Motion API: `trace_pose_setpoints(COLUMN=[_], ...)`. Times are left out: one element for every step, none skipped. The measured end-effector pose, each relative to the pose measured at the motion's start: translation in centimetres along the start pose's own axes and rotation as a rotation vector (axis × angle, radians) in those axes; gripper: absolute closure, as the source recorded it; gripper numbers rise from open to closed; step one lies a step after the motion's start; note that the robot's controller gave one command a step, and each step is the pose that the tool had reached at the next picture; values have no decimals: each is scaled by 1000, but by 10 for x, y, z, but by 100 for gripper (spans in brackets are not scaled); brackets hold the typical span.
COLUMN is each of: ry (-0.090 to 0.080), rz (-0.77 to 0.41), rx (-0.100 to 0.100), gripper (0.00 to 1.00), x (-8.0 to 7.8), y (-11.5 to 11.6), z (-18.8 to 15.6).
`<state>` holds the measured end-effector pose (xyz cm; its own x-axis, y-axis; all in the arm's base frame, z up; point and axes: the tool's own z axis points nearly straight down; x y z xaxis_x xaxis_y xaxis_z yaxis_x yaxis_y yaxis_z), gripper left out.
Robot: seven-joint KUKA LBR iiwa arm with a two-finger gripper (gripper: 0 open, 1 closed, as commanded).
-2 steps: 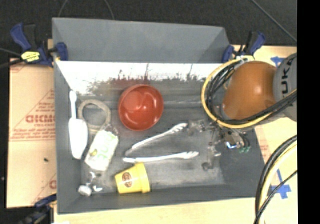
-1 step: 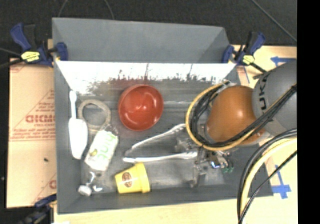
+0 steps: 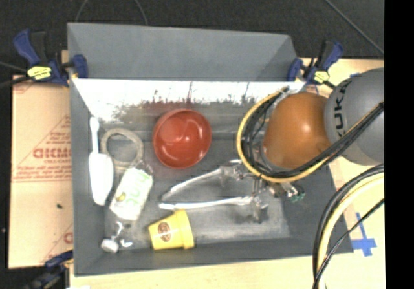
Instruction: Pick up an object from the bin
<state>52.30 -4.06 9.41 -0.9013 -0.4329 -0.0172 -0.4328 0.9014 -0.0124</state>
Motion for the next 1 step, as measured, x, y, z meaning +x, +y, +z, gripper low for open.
trace_pose_setpoints(ry=[4], rz=[96], rx=[-2], gripper=[0], x=[8], y=[16], z=[8])
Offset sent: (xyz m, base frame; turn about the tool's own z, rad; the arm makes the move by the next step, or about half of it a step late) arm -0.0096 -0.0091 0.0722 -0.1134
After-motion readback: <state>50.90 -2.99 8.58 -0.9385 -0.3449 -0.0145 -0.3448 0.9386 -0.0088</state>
